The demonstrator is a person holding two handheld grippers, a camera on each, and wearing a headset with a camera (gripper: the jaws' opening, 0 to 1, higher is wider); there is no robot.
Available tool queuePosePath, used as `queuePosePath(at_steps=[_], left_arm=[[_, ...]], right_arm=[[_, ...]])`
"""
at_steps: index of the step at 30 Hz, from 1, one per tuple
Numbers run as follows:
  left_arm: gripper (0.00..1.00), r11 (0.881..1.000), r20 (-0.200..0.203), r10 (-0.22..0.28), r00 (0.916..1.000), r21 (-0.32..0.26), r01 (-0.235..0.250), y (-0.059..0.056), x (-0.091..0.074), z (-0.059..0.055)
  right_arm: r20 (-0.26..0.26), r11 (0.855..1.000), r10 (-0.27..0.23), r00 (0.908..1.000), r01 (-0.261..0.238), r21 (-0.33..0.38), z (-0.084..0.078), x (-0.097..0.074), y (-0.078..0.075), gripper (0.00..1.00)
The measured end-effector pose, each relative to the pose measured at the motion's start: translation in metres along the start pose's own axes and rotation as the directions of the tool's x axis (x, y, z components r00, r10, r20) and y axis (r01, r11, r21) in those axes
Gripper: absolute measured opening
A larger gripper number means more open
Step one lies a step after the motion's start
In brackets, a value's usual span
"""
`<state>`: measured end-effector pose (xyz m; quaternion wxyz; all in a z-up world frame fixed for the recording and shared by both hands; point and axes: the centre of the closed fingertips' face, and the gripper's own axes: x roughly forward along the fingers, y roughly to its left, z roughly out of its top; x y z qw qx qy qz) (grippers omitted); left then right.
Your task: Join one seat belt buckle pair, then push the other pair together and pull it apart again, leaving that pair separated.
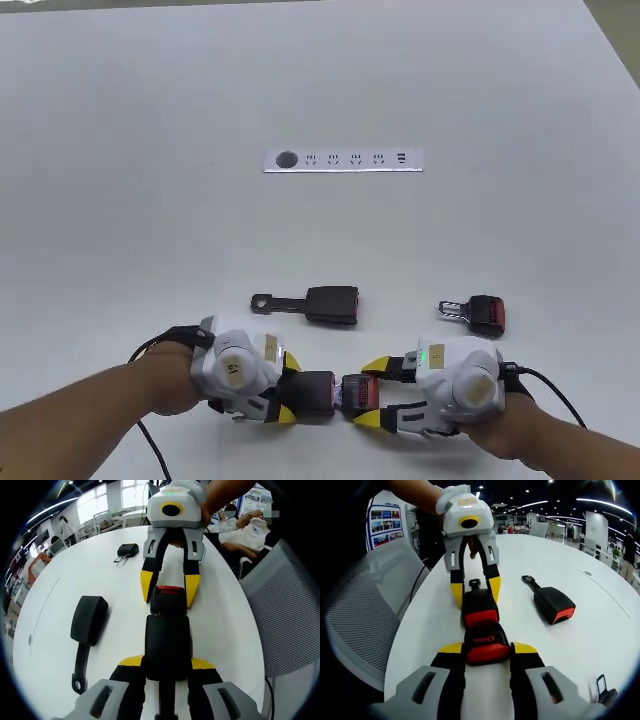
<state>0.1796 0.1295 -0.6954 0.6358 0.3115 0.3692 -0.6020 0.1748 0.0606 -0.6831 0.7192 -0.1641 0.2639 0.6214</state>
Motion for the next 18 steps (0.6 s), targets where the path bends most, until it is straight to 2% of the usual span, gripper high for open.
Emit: queuePosePath(at_steps=[6,18], left_arm=[[0.32,1.0,0.027,-0.017,0.9995,-0.001,0.017,-0.002,0.0005,0.0004],[0.32,0.999,0.035,-0.031,0.9989,0.009,0.031,-0.0043,-0.0003,0.0034]], right_arm=[[0.017,1.0,0.005,0.9998,-0.005,0.009,-0.0015,-0.0022,-0.0004,0.31],[0.056,0.999,-0.005,0.9984,0.003,0.039,-0.0026,-0.0033,-0.001,0.31]])
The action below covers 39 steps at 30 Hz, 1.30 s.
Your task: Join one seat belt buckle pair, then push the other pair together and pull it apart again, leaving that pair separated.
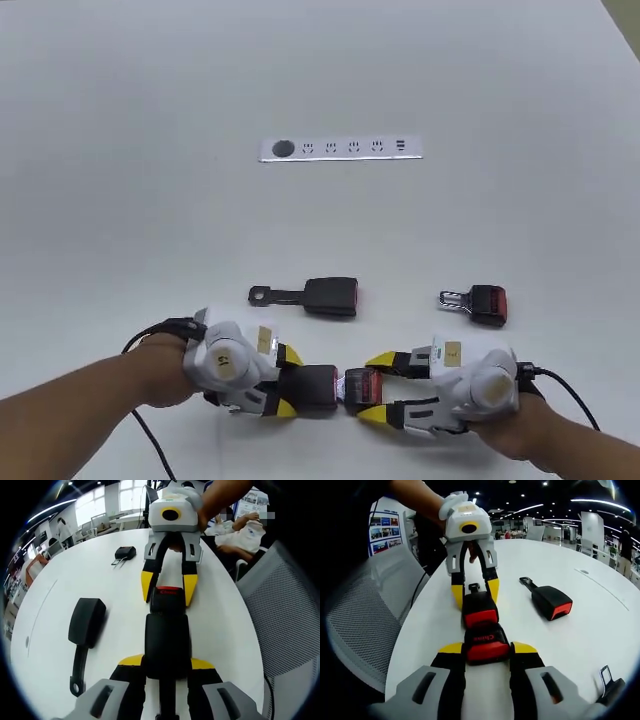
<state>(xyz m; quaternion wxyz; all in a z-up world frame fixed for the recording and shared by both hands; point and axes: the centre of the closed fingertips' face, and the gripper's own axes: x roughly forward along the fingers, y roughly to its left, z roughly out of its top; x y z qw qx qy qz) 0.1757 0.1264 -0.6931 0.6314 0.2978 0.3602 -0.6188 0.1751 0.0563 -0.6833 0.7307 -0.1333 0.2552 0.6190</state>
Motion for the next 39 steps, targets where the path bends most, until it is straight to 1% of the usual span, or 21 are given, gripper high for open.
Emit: queuePosePath(at_steps=[4,12,18,24,27,31,35,39], left_arm=[[0.32,1.0,0.004,0.003,1.0,-0.001,-0.003,0.0001,-0.0002,-0.0003],[0.32,1.0,0.006,0.0,1.0,-0.005,0.0,0.0001,-0.0011,-0.0004],[0.32,1.0,0.002,0.001,1.0,-0.001,-0.001,-0.0007,-0.0013,0.001],[0.33,1.0,-0.029,0.01,0.9995,0.014,-0.01,-0.0009,0.0011,0.0009],[0.33,1.0,-0.041,0.013,0.9991,0.015,-0.013,-0.0001,0.001,0.0001],[0.33,1.0,-0.061,0.013,0.9981,0.029,-0.011,-0.0008,0.0015,0.0003],[0.33,0.999,-0.071,0.018,0.9973,0.029,-0.016,0.0005,0.0007,-0.0022],[0.34,1.0,-0.084,0.028,0.996,0.004,-0.028,0.0005,0.0009,-0.0009]], right_arm=[[0.012,1.0,-0.003,0.9999,0.003,0.008,-0.0016,0.0,-0.0011,0.31],[0.03,1.0,-0.005,0.9995,0.004,0.025,0.0002,-0.0004,-0.0008,0.31],[0.028,1.0,-0.009,0.9996,0.008,0.024,0.0017,0.0,-0.0003,0.32],[0.003,1.0,-0.015,0.9999,0.015,0.002,0.0034,0.0012,0.0014,0.32],[-0.025,1.0,-0.023,0.9994,0.022,-0.015,0.0024,0.0019,0.0012,0.33],[-0.04,1.0,-0.028,0.9988,0.027,-0.016,0.0019,0.0018,0.001,0.33],[-0.056,0.999,-0.029,0.998,0.028,-0.019,0.0007,0.002,0.0002,0.33],[-0.068,0.999,-0.032,0.9972,0.031,-0.016,0.0021,0.0019,0.001,0.34]])
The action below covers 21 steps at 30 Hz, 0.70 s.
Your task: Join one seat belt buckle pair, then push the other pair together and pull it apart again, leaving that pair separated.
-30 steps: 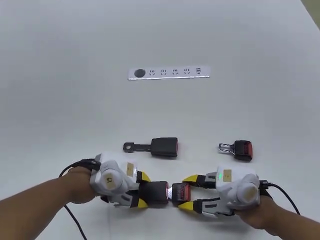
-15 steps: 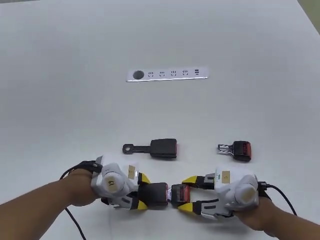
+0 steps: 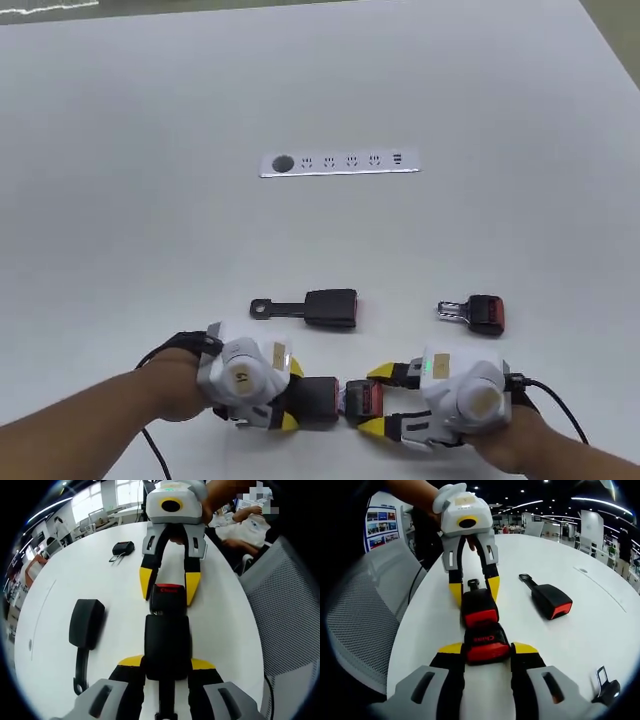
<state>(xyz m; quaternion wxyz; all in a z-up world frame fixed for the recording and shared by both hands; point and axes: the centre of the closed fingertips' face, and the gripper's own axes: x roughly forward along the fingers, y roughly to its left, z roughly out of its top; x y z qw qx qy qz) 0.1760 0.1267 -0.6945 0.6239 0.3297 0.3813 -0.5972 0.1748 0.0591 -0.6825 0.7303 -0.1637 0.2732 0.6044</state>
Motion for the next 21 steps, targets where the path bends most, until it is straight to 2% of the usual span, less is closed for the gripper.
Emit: queuePosePath(at_steps=[4,6,9,11,13,18,21], left_arm=[[0.34,1.0,-0.006,0.004,1.0,-0.01,-0.004,0.001,0.0,0.0],[0.38,1.0,-0.015,0.005,0.9999,-0.008,-0.006,-0.001,0.001,0.001],[0.51,0.999,-0.01,0.002,0.9999,-0.038,-0.002,-0.005,0.001,0.004],[0.55,0.999,0.005,0.008,1.0,-0.047,-0.008,-0.006,-0.001,0.007],[0.56,0.998,0.021,0.017,0.9996,-0.062,-0.015,-0.006,-0.005,0.01],[0.63,0.995,0.036,0.05,0.9981,-0.091,-0.047,-0.002,-0.011,0.012],[0.69,0.993,0.048,0.07,0.9964,-0.1,-0.065,-0.001,-0.015,0.018]], right_arm=[[-0.019,1.0,-0.012,0.9998,0.011,-0.018,-0.001,0.001,0.001,0.34],[-0.028,1.0,-0.019,0.9994,0.018,-0.023,0.0,0.0,0.001,0.35],[-0.028,1.0,-0.018,0.9994,0.018,-0.008,0.001,-0.001,0.003,0.43],[-0.035,0.999,-0.036,0.9988,0.036,-0.004,-0.001,-0.006,0.002,0.52],[-0.011,0.998,-0.043,0.999,0.043,0.04,0.0,-0.011,0.0,0.55],[0.012,0.995,-0.069,0.9976,0.067,0.072,0.005,-0.022,-0.004,0.57],[0.032,0.992,-0.086,0.9958,0.083,0.092,0.008,-0.028,-0.007,0.61]])
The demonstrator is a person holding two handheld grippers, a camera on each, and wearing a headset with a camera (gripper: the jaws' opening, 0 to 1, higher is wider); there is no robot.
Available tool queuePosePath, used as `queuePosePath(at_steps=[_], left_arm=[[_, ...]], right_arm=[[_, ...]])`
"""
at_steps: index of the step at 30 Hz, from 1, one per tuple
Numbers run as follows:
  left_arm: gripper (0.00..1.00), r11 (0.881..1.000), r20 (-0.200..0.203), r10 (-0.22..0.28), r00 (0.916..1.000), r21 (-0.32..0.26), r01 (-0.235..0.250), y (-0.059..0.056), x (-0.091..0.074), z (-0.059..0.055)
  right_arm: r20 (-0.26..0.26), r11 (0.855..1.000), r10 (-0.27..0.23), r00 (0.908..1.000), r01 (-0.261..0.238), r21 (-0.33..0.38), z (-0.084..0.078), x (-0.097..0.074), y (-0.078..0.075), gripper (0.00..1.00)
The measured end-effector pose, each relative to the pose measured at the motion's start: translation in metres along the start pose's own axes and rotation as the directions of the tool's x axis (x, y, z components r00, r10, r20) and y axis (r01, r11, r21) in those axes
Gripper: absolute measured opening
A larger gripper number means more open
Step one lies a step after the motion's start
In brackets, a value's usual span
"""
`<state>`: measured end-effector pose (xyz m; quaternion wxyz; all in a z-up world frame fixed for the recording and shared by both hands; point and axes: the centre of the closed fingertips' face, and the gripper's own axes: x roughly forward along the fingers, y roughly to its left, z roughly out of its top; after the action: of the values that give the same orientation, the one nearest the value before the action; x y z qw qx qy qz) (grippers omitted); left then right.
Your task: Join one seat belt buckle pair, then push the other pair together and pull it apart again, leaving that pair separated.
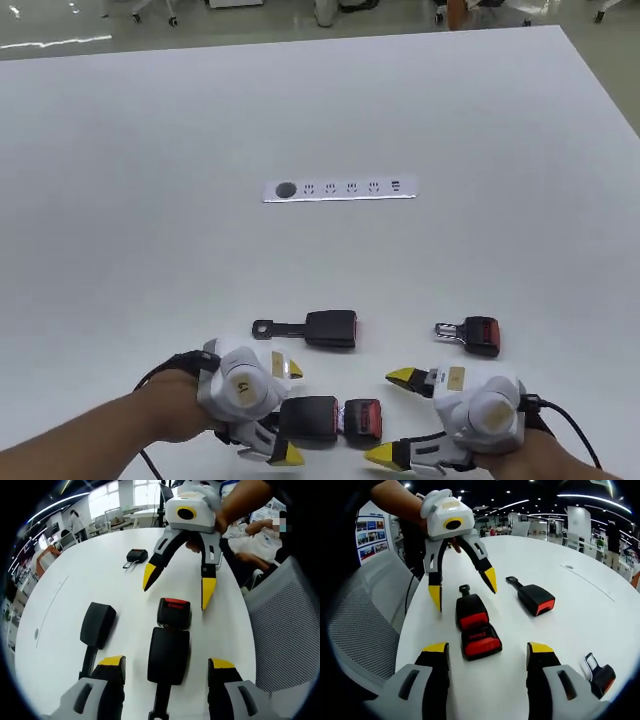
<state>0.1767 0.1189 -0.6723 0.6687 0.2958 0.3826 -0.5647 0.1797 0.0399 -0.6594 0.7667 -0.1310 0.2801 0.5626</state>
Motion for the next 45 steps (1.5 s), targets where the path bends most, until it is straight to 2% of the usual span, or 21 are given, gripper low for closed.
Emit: queuePosePath(at_steps=[4,7,10,13,15,16,19,22,27,30,33,37,42,45], left_arm=[[0.71,1.0,0.029,0.009,0.9995,-0.004,-0.009,0.001,-0.008,0.011],[0.74,1.0,0.049,0.027,0.9985,-0.007,-0.026,0.006,-0.01,0.015],[0.76,0.999,0.073,0.041,0.9965,-0.021,-0.04,0.009,-0.018,0.027],[0.76,0.998,0.059,0.056,0.9967,-0.006,-0.055,0.015,-0.017,0.023],[0.77,0.998,0.065,0.058,0.9962,-0.006,-0.058,0.017,-0.02,0.027],[0.77,0.998,0.082,0.062,0.9947,-0.012,-0.061,0.022,-0.024,0.031],[0.77,0.997,0.093,0.076,0.9928,-0.012,-0.075,0.032,-0.027,0.031],[0.81,0.996,0.093,0.093,0.9914,-0.001,-0.093,0.042,-0.03,0.034],[0.83,0.996,0.099,0.093,0.9907,-0.001,-0.093,0.055,-0.031,0.04],[0.83,0.996,0.106,0.088,0.9904,0.004,-0.089,0.062,-0.03,0.045],[0.83,0.996,0.09,0.08,0.9927,0.027,-0.083,0.069,-0.029,0.047],[0.83,0.997,0.098,0.075,0.9924,0.029,-0.078,0.079,-0.028,0.051],[0.84,0.997,0.097,0.06,0.9935,0.042,-0.064,0.091,-0.02,0.052],[0.84,0.998,0.102,0.051,0.9935,0.04,-0.056,0.094,-0.017,0.055]], right_arm=[[0.031,1.0,-0.029,0.9991,0.029,0.012,0.004,-0.007,-0.01,0.64],[0.061,0.998,-0.05,0.9969,0.048,0.042,0.01,-0.014,-0.015,0.66],[0.08,0.998,-0.06,0.995,0.057,0.042,0.016,-0.019,-0.019,0.68],[0.081,0.997,-0.066,0.9945,0.063,0.038,0.022,-0.026,-0.025,0.68],[0.08,0.997,-0.071,0.9943,0.068,0.04,0.019,-0.028,-0.03,0.7],[0.076,0.996,-0.077,0.9941,0.074,0.041,0.016,-0.03,-0.034,0.7],[0.076,0.995,-0.093,0.9927,0.09,0.051,0.014,-0.036,-0.042,0.71],[0.065,0.992,-0.114,0.9913,0.111,0.056,0.01,-0.042,-0.051,0.73],[0.064,0.989,-0.135,0.9887,0.131,0.07,0.006,-0.05,-0.067,0.75],[0.057,0.985,-0.154,0.9864,0.149,0.082,0.002,-0.059,-0.084,0.75],[0.047,0.983,-0.167,0.9848,0.163,0.081,-0.001,-0.064,-0.094,0.77],[0.036,0.981,-0.182,0.9827,0.179,0.081,-0.006,-0.072,-0.111,0.78],[0.02,0.98,-0.185,0.9826,0.182,0.082,-0.008,-0.076,-0.123,0.8],[0.023,0.98,-0.18,0.9833,0.178,0.088,-0.008,-0.078,-0.129,0.81]])
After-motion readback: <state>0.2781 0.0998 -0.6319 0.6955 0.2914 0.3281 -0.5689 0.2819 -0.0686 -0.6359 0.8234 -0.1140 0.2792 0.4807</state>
